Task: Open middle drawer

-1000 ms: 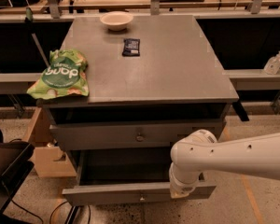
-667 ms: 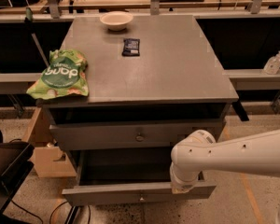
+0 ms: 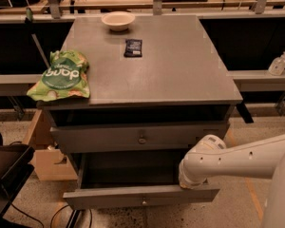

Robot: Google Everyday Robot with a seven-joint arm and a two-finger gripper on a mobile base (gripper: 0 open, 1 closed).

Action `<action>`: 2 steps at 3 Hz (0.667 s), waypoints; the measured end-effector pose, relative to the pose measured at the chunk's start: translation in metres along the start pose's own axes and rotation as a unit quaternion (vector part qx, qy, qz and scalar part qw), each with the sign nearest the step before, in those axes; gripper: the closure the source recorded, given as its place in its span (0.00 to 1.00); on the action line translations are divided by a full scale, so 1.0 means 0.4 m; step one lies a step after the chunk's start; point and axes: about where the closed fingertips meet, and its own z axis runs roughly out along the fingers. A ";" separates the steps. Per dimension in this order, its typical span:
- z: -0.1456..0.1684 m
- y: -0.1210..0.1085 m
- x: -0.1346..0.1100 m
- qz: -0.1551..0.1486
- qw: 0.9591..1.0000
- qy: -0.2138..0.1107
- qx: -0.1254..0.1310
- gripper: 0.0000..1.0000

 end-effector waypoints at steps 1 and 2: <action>0.011 -0.040 0.019 -0.005 1.000 -0.006 0.026 1.00; 0.011 -0.040 0.019 -0.005 1.000 -0.006 0.026 1.00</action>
Offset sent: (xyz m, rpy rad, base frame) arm 0.0143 -0.0054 -0.0017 0.0111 -0.0419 0.0057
